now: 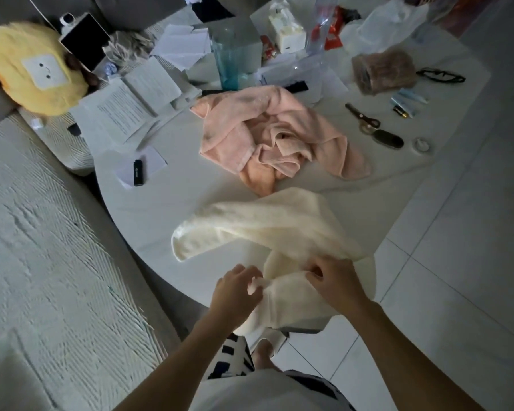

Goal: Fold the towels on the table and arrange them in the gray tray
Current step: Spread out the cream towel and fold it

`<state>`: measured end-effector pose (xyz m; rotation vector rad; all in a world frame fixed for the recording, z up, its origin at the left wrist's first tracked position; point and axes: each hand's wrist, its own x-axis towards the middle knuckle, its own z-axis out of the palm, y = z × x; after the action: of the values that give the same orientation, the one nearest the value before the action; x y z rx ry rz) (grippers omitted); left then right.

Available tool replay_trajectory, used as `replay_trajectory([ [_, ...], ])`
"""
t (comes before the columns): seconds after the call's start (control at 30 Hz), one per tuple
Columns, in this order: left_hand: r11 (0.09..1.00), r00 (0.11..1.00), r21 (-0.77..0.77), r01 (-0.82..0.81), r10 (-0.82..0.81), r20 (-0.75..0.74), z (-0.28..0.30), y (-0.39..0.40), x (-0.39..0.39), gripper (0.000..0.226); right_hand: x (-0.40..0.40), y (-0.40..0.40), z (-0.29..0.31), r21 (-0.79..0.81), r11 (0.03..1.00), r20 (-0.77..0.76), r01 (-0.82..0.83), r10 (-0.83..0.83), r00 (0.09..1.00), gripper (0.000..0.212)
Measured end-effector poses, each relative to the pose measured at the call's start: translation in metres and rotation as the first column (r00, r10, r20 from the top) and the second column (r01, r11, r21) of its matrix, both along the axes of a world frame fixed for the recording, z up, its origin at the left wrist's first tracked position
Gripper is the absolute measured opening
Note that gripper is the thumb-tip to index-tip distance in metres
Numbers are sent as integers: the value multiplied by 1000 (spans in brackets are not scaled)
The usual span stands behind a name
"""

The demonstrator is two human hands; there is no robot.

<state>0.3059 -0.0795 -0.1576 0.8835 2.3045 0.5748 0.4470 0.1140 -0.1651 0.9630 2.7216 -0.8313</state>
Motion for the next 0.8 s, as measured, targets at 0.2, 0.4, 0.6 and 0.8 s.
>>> replay_trajectory([
  [0.2,872,898,247,-422,366,242,31,-15,-28,14,45,16,2,123,989,213,-78,50,976,36],
  [0.4,562,643,313,-766,662,386,46,-29,-58,9,41,29,12,78,994,267,-71,47,962,49],
  [0.6,453,539,292,-842,712,451,48,-17,-66,27,7,25,52,-403,915,67,30,-3,998,11],
  [0.8,480,379,-46,-876,744,550,32,-21,2,10,-44,21,86,-722,635,-71,276,-465,883,12],
])
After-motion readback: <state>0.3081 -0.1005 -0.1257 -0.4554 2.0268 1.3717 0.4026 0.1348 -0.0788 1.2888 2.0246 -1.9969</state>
